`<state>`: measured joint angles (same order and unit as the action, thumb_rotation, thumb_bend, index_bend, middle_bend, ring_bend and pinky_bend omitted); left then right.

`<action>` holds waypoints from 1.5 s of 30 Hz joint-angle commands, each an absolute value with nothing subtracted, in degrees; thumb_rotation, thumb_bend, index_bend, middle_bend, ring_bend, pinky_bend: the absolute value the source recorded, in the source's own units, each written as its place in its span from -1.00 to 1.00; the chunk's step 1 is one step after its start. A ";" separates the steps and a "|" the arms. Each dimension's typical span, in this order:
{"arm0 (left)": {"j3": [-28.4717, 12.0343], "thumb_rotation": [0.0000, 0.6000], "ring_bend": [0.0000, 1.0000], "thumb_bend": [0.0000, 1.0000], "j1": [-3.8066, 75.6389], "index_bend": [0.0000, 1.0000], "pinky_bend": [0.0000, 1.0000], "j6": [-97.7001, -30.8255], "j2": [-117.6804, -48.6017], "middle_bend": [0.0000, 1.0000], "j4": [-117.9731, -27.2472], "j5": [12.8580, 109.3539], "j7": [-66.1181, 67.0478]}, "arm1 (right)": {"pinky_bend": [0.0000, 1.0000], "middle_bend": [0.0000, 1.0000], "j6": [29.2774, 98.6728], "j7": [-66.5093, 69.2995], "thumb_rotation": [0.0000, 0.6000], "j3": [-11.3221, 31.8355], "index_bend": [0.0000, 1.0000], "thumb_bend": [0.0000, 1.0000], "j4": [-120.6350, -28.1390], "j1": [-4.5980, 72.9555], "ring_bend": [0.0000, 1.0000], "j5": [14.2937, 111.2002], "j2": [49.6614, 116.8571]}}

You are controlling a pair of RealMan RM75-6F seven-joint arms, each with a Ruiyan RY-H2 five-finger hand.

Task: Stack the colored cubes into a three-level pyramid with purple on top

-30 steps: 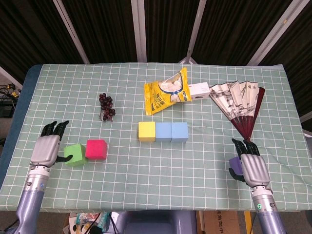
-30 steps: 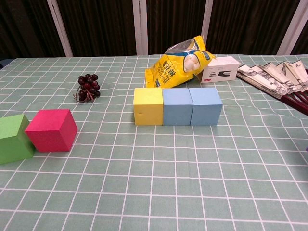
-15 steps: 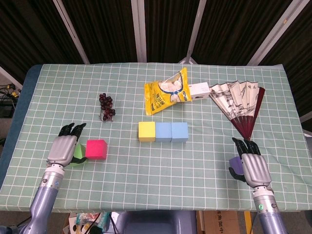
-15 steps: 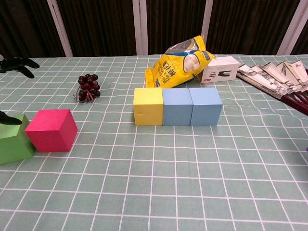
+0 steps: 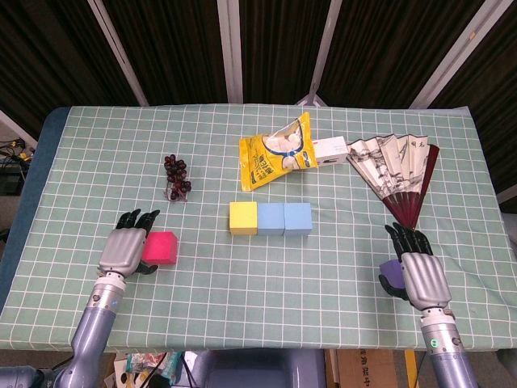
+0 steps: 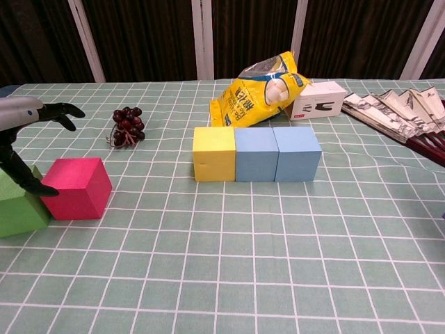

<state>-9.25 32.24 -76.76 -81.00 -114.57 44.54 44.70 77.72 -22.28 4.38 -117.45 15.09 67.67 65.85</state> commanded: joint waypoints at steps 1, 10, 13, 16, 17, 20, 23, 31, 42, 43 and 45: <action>-9.20 1.00 -1.00 -0.79 32.75 -1.00 -1.00 -77.20 -81.78 -0.76 -114.11 43.66 45.41 | -1.00 -0.88 77.87 -22.01 1.00 4.43 -1.00 -0.32 -117.38 14.96 -1.00 67.98 65.87; -9.43 1.00 -1.00 -0.77 33.98 -1.00 -1.00 -78.26 -83.79 -0.59 -112.65 41.25 46.90 | -1.00 -0.88 77.80 -21.78 1.00 4.56 -1.00 -0.32 -117.33 14.81 -1.00 68.20 65.89; -9.37 1.00 -1.00 -0.75 34.31 -1.00 -1.00 -78.65 -84.48 -0.56 -111.78 40.56 47.46 | -1.00 -0.88 77.75 -21.76 1.00 4.59 -1.00 -0.32 -117.36 14.78 -1.00 68.28 65.88; -9.51 1.00 -1.00 -0.73 34.57 -1.00 -1.00 -78.73 -85.17 -0.53 -110.79 39.90 47.47 | -1.00 -0.88 77.75 -21.80 1.00 4.59 -1.00 -0.32 -117.36 14.73 -1.00 68.32 65.89; -9.52 1.00 -1.00 -0.71 34.68 -1.00 -1.00 -78.68 -85.40 -0.52 -110.44 39.63 47.50 | -1.00 -0.88 77.72 -21.77 1.00 4.60 -1.00 -0.32 -117.39 14.71 -1.00 68.30 65.88; -9.45 1.00 -1.00 -0.64 35.01 -1.00 -1.00 -78.65 -86.05 -0.46 -109.55 39.10 47.74 | -1.00 -0.88 77.72 -21.72 1.00 4.66 -1.00 -0.32 -117.42 14.67 -1.00 68.33 65.89; -9.46 1.00 -1.00 -0.57 35.27 -1.00 -1.00 -78.62 -86.54 -0.39 -108.98 38.74 47.86 | -1.00 -0.88 77.69 -21.72 1.00 4.69 -1.00 -0.32 -117.40 14.64 -1.00 68.32 65.91; -9.62 1.00 -1.00 -0.36 35.84 -1.00 -1.00 -79.04 -87.48 -0.27 -108.15 39.27 47.78 | -1.00 -0.88 77.49 -21.64 1.00 4.71 -1.00 -0.32 -117.32 14.59 -1.00 68.25 65.95; -10.48 1.00 -0.99 -0.36 36.83 -1.00 -1.00 -79.71 -87.41 -0.26 -109.51 40.25 48.16 | -1.00 -0.88 77.21 -21.62 1.00 4.96 -1.00 -0.32 -117.09 14.61 -1.00 67.61 66.02; -10.64 1.00 -0.99 -0.36 37.02 -1.00 -1.00 -79.68 -87.47 -0.26 -109.64 40.14 48.30 | -1.00 -0.88 77.19 -21.66 1.00 4.98 -1.00 -0.32 -117.07 14.62 -1.00 67.56 66.03; -10.86 1.00 -0.99 -0.36 37.40 -1.00 -1.00 -79.56 -87.68 -0.26 -109.84 39.94 48.60 | -1.00 -0.88 77.17 -21.69 1.00 5.03 -1.00 -0.32 -117.04 14.64 -1.00 67.49 66.06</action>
<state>-10.79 37.34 -79.60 -87.62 -109.77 40.00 48.55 77.17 -21.68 5.03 -117.04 14.64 67.48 66.06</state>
